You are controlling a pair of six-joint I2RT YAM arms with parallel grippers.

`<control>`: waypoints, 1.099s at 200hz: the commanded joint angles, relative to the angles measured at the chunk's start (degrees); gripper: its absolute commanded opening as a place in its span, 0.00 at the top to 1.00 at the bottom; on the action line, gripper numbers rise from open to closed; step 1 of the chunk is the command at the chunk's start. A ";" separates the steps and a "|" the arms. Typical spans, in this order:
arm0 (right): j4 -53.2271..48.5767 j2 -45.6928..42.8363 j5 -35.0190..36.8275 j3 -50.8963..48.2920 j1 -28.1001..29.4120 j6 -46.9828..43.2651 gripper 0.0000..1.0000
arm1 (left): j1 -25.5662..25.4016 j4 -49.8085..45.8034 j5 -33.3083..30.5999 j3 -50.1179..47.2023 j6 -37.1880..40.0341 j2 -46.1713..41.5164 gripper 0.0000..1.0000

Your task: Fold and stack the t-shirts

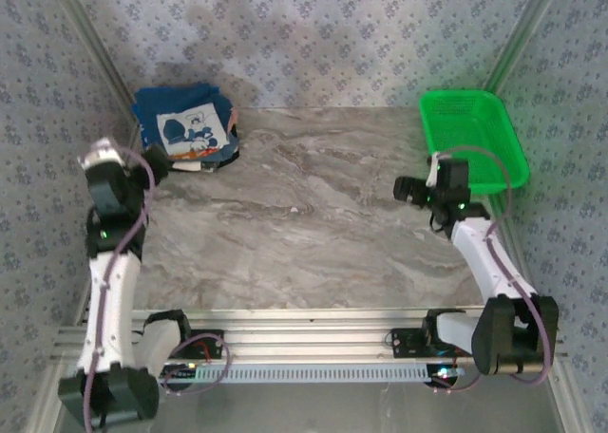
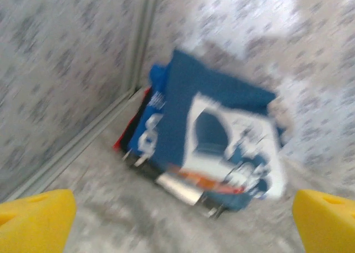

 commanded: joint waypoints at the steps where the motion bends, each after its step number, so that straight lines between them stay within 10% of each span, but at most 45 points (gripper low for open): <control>1: 25.27 0.43 10.94 -9.36 -0.40 -8.56 0.00 | -0.45 11.71 -6.75 -15.49 3.31 -4.41 0.00; 46: 42.73 6.90 2.08 -17.61 -3.34 -8.93 0.00 | -4.03 31.49 -8.42 -32.41 8.68 -2.72 0.00; 128: 62.71 20.03 -4.39 -22.57 -7.23 -7.79 0.00 | -6.66 69.83 -0.31 -28.37 17.89 40.22 0.00; 220: 57.59 19.84 2.18 -19.94 -3.46 -10.20 0.00 | -6.59 58.38 0.48 -23.91 17.51 38.48 0.00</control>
